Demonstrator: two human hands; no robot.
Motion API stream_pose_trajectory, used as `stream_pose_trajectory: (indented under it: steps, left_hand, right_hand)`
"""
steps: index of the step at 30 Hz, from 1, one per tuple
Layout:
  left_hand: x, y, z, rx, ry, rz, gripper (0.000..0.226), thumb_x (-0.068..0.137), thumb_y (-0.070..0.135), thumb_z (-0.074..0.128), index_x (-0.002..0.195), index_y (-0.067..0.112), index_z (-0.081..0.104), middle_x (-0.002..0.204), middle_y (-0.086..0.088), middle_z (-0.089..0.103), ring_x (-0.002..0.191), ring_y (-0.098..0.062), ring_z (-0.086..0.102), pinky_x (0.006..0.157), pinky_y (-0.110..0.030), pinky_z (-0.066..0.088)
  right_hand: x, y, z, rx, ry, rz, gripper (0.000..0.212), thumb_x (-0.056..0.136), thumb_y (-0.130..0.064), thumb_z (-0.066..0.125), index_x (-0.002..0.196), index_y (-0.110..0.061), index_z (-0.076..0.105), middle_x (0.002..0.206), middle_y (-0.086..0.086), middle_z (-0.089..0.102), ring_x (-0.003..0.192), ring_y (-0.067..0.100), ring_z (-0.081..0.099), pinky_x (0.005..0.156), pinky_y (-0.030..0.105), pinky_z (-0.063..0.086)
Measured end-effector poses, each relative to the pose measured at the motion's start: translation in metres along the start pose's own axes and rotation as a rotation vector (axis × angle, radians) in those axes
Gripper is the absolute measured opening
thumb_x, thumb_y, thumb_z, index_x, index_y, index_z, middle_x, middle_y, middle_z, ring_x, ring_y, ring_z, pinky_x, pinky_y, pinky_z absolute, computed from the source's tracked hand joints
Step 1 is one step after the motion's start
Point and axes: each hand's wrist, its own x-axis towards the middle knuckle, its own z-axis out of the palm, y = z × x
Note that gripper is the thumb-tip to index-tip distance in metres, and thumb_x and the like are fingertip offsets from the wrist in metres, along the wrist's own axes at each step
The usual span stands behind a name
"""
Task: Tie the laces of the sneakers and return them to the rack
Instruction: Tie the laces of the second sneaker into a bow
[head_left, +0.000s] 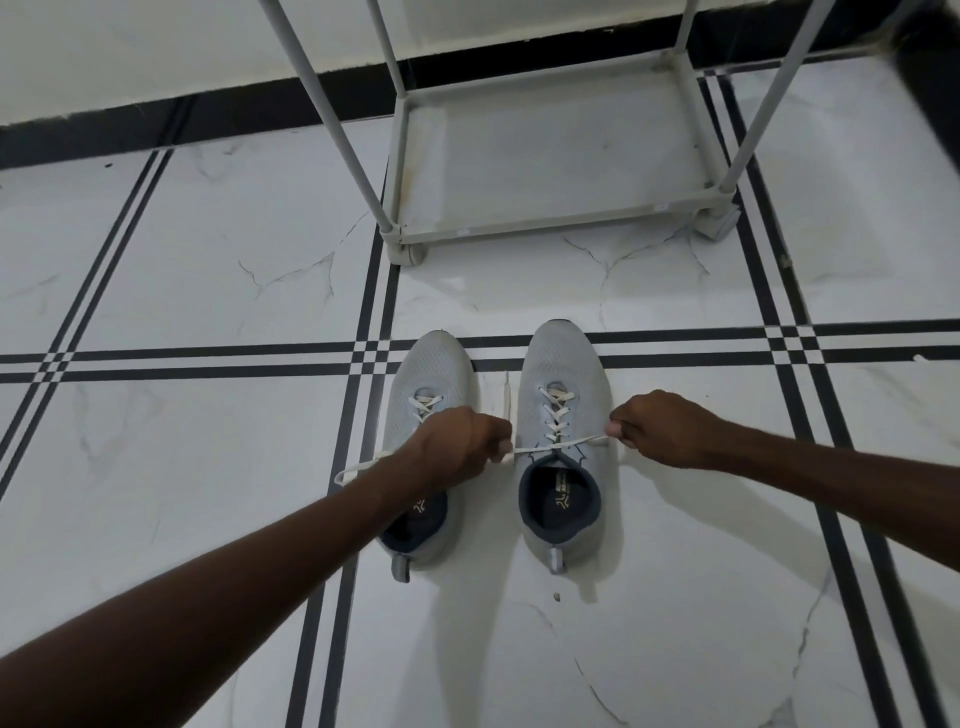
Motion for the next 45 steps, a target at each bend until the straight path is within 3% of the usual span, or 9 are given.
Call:
stream_pose_trajectory:
  steps: [5, 8, 14, 17, 19, 23, 32, 38, 45]
  left_hand:
    - [-0.012, -0.017, -0.038, -0.627, -0.073, -0.194, 0.021, 0.094, 0.026, 0.064, 0.074, 0.024, 0.072, 0.069, 0.004, 0.065, 0.062, -0.009, 0.057, 0.062, -0.020, 0.044]
    - [-0.016, -0.015, -0.056, -1.055, -0.062, -0.272, 0.036, 0.088, 0.037, 0.067, 0.078, 0.003, 0.067, 0.068, -0.008, 0.057, 0.060, -0.014, 0.052, 0.062, -0.023, 0.045]
    - [0.005, 0.007, -0.061, -1.366, -0.107, -0.167, 0.009, 0.099, 0.015, 0.054, 0.099, 0.012, 0.063, 0.120, -0.009, 0.070, 0.120, -0.028, 0.062, 0.104, -0.043, 0.044]
    - [0.020, 0.026, -0.050, -1.445, -0.041, -0.266, 0.014, 0.095, 0.017, 0.063, 0.105, 0.008, 0.068, 0.094, -0.010, 0.072, 0.100, -0.027, 0.067, 0.101, -0.041, 0.050]
    - [0.028, 0.037, -0.043, -1.455, 0.012, -0.350, 0.023, 0.094, 0.018, 0.065, 0.111, 0.002, 0.068, 0.079, -0.007, 0.067, 0.081, -0.019, 0.066, 0.081, -0.029, 0.058]
    - [0.042, 0.045, -0.026, -1.370, 0.034, -0.443, 0.022, 0.099, 0.012, 0.054, 0.114, 0.002, 0.067, 0.074, -0.003, 0.061, 0.059, -0.009, 0.057, 0.060, -0.023, 0.053]
    - [0.048, 0.046, -0.012, -1.527, -0.020, -0.428, 0.021, 0.093, -0.007, 0.056, 0.113, -0.008, 0.061, 0.076, -0.016, 0.064, 0.059, -0.015, 0.064, 0.059, -0.023, 0.059]
    - [0.045, 0.042, -0.005, -1.748, -0.118, -0.401, 0.018, 0.099, -0.003, 0.048, 0.107, -0.010, 0.062, 0.089, -0.017, 0.069, 0.071, -0.017, 0.071, 0.070, -0.021, 0.060]
    - [0.045, 0.048, -0.005, -1.636, -0.054, -0.412, 0.011, 0.095, 0.006, 0.060, 0.093, -0.004, 0.066, 0.083, -0.015, 0.066, 0.068, -0.016, 0.065, 0.062, -0.017, 0.057]
  right_hand:
    - [-0.016, -0.007, -0.022, 0.637, -0.036, 0.179, 0.032, 0.098, -0.021, 0.048, 0.068, -0.012, 0.055, 0.057, 0.001, 0.052, 0.045, 0.009, 0.041, 0.044, 0.020, 0.032]
    - [-0.021, -0.010, -0.028, 0.892, -0.057, 0.194, 0.030, 0.098, -0.023, 0.049, 0.072, -0.011, 0.056, 0.071, 0.012, 0.066, 0.048, 0.014, 0.045, 0.052, 0.028, 0.035]
    - [-0.012, -0.031, -0.034, 1.358, 0.002, 0.093, 0.024, 0.100, -0.011, 0.041, 0.081, -0.007, 0.055, 0.105, 0.022, 0.070, 0.064, 0.024, 0.056, 0.063, 0.032, 0.046]
    - [-0.005, -0.041, -0.030, 1.331, 0.027, 0.094, 0.019, 0.101, -0.008, 0.037, 0.094, -0.003, 0.054, 0.087, 0.018, 0.064, 0.060, 0.024, 0.045, 0.058, 0.031, 0.039]
    - [0.000, -0.044, -0.024, 1.269, 0.069, 0.108, 0.022, 0.100, -0.004, 0.037, 0.094, -0.008, 0.058, 0.077, 0.012, 0.058, 0.058, 0.021, 0.042, 0.057, 0.031, 0.037]
    - [0.000, -0.048, -0.015, 1.052, 0.143, 0.054, 0.028, 0.097, -0.001, 0.038, 0.103, -0.018, 0.060, 0.072, 0.007, 0.057, 0.056, 0.018, 0.046, 0.058, 0.033, 0.039]
    - [-0.003, -0.059, -0.011, 0.679, 0.281, -0.050, 0.028, 0.096, -0.003, 0.047, 0.114, -0.024, 0.054, 0.065, 0.002, 0.064, 0.049, 0.019, 0.060, 0.052, 0.028, 0.053]
    - [0.000, -0.054, -0.008, 0.741, 0.294, -0.017, 0.027, 0.092, -0.001, 0.052, 0.106, -0.024, 0.057, 0.062, 0.007, 0.068, 0.042, 0.017, 0.060, 0.044, 0.023, 0.047]
    - [0.006, -0.056, 0.003, 0.864, 0.243, 0.044, 0.024, 0.093, -0.004, 0.054, 0.107, -0.022, 0.045, 0.070, 0.010, 0.066, 0.049, 0.019, 0.057, 0.050, 0.029, 0.049]
